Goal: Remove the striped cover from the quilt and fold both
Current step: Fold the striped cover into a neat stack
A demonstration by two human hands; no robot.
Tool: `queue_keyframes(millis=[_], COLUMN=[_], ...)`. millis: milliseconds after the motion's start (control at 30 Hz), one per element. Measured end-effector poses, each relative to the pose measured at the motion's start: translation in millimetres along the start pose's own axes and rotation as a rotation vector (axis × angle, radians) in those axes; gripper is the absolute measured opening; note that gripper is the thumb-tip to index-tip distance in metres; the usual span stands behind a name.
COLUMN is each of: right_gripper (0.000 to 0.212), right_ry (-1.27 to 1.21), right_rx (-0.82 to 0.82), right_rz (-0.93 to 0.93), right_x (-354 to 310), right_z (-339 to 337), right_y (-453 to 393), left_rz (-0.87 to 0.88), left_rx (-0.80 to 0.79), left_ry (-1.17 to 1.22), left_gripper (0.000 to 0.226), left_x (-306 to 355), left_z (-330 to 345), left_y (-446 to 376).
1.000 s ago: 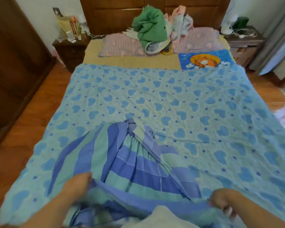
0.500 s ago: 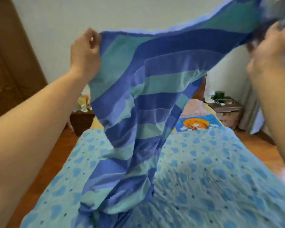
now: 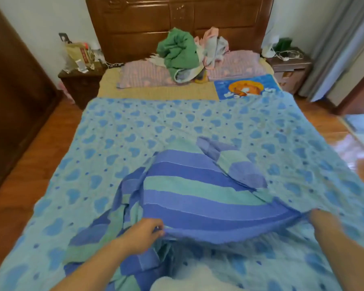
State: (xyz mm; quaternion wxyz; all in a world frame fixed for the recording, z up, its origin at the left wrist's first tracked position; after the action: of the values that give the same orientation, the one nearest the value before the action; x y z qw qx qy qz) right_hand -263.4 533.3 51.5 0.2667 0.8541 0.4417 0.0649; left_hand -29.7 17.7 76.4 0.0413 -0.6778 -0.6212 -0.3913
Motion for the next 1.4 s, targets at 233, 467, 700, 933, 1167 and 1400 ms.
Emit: queue_keyframes(millis=[233, 467, 700, 933, 1167, 1400], right_gripper=[0.029, 0.041, 0.019, 0.028, 0.026, 0.029], right_ry=[-0.779, -0.431, -0.356, -0.856, -1.000, -0.861], right_rx=[-0.188, -0.591, -0.138, 0.106, 0.158, 0.060], right_rz=[-0.516, -0.959, -1.030, -0.990, -0.898, -0.960], right_x=[-118.1, -184.5, -169.0, -138.2, -125.1, -133.9], right_z=[-13.3, 49.4, -21.6, -155.5, -189.5, -181.9], right_y=[171.7, 339.7, 327.8, 329.4, 313.7, 325.5], left_rz=[0.076, 0.295, 0.299, 0.244, 0.335, 0.469], left_rx=[0.227, 0.406, 0.415, 0.358, 0.053, 0.235], left_ry=[0.249, 0.423, 0.624, 0.293, 0.507, 0.306], left_gripper=[0.028, 0.015, 0.008, 0.032, 0.029, 0.040], left_x=[57.0, 159.8, 157.8, 133.4, 174.5, 186.5], left_z=[-34.3, -82.6, -73.5, -61.2, -21.6, -48.3], left_y=[-10.1, -18.8, -21.1, -42.3, -58.9, -80.6])
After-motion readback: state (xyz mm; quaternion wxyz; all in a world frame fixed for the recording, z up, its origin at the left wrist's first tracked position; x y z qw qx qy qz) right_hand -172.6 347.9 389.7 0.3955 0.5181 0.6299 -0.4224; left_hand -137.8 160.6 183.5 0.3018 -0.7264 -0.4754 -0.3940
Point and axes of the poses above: each hand's wrist, its own y-axis away from the middle knuckle, its own z-axis out of the palm, x = y × z, the point moved 9 cm from there along -y, towards the middle knuckle, and after that the axes turned 8 degrees about z, right-handed, at the moved point
